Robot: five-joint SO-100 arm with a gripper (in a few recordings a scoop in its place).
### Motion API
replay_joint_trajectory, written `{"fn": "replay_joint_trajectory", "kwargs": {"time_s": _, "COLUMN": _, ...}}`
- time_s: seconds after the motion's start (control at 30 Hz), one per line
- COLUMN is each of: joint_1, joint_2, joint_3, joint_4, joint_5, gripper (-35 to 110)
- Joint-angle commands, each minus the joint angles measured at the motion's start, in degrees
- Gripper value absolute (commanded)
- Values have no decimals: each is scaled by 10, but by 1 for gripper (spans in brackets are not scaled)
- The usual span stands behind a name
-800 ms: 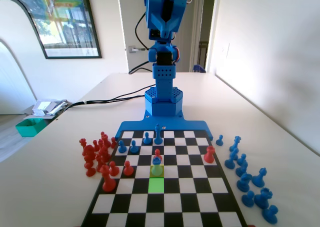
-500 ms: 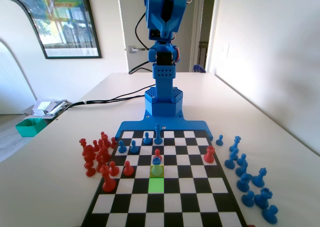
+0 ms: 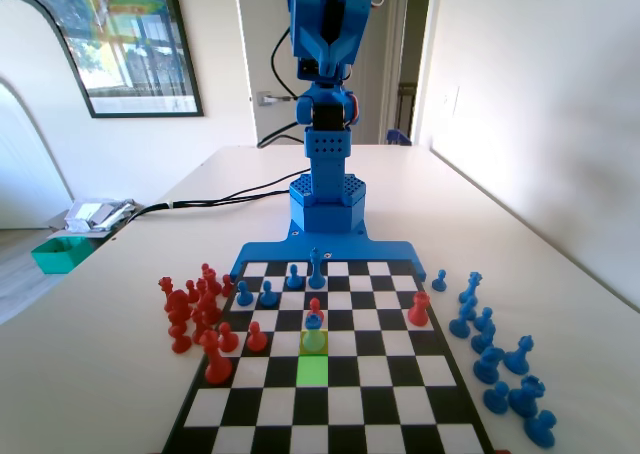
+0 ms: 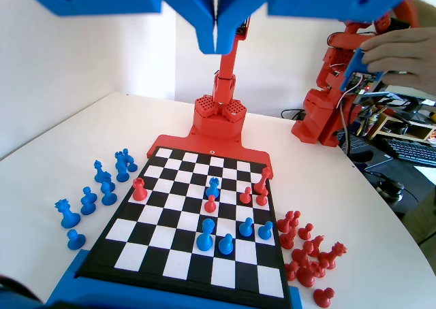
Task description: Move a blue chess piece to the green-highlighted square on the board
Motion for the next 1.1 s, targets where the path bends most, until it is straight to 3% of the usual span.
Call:
{"fn": "replay_joint_trajectory", "kwargs": {"time_s": 0.0, "joint_1": -11, "joint_2": 2, "joint_3": -7, "joint_4": -12, "joint_5": -10, "gripper": 1}}
{"fn": "replay_joint_trajectory", "kwargs": {"time_s": 0.3, "joint_1": -19, "joint_2": -116, "joint_3": -112, "joint_4": -55, "joint_5": 79, "gripper": 1}}
{"fn": "replay_joint_trajectory", "kwargs": {"time_s": 0.57, "joint_1": 28, "joint_2": -330, "joint_3": -192, "joint_4": -116, "joint_5": 166, "gripper": 1}}
{"fn": "replay_joint_trajectory", "kwargs": {"time_s": 1.07, "joint_1": 67, "joint_2": -677, "joint_3": -258, "joint_4": -168, "joint_5": 205, "gripper": 1}}
